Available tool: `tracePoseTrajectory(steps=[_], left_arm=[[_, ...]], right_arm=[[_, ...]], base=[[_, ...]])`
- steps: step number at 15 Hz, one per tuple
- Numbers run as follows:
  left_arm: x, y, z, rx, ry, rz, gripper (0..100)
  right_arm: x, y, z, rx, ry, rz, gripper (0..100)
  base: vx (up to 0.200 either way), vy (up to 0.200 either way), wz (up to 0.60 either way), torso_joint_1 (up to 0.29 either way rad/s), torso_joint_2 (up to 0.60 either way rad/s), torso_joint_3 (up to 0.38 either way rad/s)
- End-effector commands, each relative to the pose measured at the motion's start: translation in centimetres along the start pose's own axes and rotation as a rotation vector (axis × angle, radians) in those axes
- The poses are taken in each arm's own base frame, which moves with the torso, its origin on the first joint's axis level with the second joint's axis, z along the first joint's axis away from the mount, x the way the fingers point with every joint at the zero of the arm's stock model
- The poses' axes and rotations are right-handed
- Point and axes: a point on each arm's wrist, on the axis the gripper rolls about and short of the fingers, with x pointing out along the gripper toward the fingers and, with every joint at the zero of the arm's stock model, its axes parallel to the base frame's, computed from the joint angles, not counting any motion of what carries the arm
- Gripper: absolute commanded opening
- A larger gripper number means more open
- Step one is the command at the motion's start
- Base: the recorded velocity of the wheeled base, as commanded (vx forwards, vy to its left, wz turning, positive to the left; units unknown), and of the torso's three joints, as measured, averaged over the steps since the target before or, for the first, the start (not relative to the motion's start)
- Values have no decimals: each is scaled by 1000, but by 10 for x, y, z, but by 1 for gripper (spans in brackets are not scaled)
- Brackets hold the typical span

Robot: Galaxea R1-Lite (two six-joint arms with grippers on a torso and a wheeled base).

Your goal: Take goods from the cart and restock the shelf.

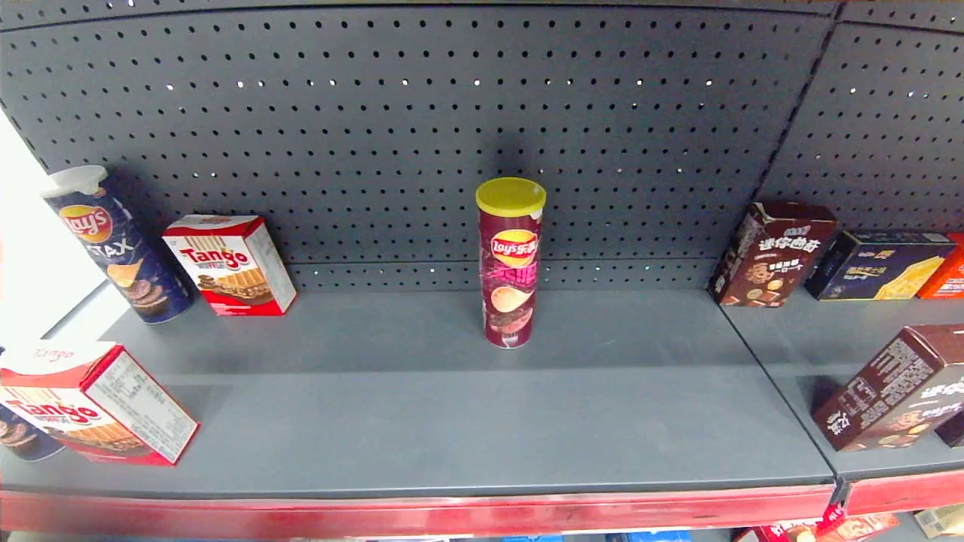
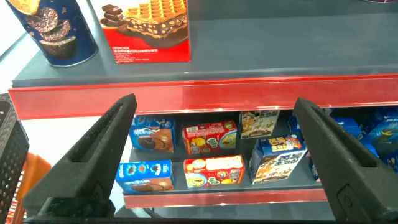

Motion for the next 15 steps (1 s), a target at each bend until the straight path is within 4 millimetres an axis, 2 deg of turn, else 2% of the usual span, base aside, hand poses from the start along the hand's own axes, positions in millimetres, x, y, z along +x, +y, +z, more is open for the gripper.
tracePoseTrajectory(steps=[1, 11, 15], left_arm=[[0, 0, 0, 0, -2, 0, 100], [0, 0, 0, 0, -2, 0, 100], [0, 0, 0, 3, -2, 0, 100]], right_arm=[[0, 0, 0, -2, 0, -2, 100], [0, 0, 0, 3, 0, -3, 100], [0, 0, 0, 1, 0, -2, 100]], base=[[0, 0, 600, 2, 7, 2], [0, 0, 600, 3, 3, 3], [0, 0, 0, 0, 0, 0]])
